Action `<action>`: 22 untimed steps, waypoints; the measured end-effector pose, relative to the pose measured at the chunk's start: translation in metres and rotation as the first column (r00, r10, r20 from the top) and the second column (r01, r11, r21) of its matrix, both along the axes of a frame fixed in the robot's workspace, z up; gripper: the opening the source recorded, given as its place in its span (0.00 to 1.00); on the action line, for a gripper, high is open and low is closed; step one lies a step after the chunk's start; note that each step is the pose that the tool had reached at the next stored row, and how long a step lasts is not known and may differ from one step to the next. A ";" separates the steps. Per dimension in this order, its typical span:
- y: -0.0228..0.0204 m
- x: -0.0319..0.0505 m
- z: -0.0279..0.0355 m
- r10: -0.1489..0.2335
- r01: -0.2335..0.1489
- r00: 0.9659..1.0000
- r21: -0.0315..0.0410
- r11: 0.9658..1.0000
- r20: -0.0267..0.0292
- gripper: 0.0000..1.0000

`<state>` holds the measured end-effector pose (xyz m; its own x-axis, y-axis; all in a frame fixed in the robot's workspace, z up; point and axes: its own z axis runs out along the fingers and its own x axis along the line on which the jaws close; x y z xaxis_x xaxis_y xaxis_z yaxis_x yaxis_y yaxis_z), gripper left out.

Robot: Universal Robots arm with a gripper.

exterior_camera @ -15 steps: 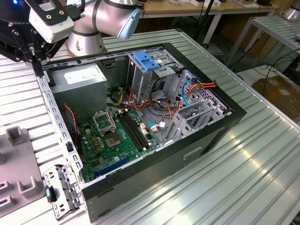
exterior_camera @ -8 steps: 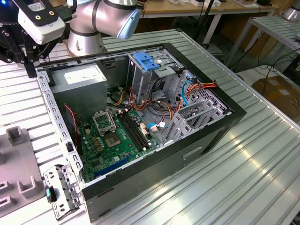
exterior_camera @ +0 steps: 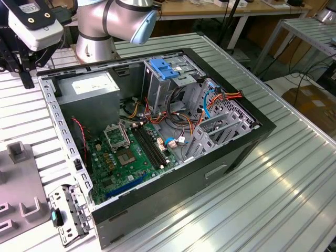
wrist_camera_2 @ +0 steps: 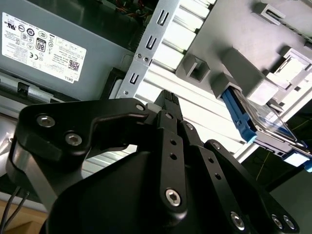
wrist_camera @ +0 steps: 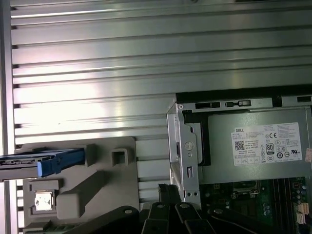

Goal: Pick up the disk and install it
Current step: 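Reach for the disk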

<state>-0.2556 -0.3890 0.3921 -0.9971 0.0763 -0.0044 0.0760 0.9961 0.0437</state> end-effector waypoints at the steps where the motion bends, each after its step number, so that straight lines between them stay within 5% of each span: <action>1: 0.0000 -0.0017 0.0000 0.000 0.000 1.000 0.000 1.000 0.000 0.11; 14: 0.0009 -0.0230 -0.0002 0.000 0.000 1.000 0.000 1.000 -0.003 0.11; 22: 0.0011 -0.0259 -0.0002 0.000 0.000 1.000 0.000 1.000 -0.003 0.11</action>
<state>-0.2814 -0.3880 0.3919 -0.9971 0.0762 -0.0010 0.0761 0.9962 0.0435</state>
